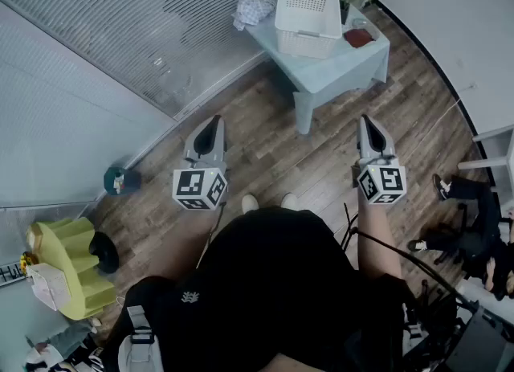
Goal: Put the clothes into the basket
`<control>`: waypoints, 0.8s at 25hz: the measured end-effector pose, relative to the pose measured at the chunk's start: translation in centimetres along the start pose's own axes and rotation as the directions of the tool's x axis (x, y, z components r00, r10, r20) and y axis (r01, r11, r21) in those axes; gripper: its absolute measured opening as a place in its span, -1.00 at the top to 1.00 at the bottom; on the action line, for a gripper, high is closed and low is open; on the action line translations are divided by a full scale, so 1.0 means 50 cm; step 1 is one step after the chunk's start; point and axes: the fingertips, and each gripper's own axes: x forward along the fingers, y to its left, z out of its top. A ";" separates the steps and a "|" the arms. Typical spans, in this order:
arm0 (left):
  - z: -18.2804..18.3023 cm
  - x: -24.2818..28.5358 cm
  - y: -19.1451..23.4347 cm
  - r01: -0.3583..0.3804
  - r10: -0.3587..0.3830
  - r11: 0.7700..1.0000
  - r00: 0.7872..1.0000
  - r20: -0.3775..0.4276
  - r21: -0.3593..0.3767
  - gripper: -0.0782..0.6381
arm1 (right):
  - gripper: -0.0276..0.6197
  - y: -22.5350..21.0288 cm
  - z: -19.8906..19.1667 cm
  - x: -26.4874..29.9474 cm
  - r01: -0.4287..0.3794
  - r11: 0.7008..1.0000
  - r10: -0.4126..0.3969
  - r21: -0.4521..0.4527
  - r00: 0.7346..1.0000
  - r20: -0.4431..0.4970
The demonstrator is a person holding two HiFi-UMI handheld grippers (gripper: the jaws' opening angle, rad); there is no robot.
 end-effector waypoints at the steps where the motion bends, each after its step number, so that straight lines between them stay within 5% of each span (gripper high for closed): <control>1: 0.001 -0.001 -0.004 0.002 -0.002 1.000 1.000 0.002 0.002 0.76 | 0.91 0.001 -0.003 -0.004 -0.003 1.000 0.003 0.000 1.000 -0.001; 20: 0.002 0.082 -0.130 -0.043 0.042 0.997 0.999 0.029 0.061 0.76 | 0.91 -0.145 -0.022 -0.068 -0.077 0.995 0.074 0.057 0.996 0.055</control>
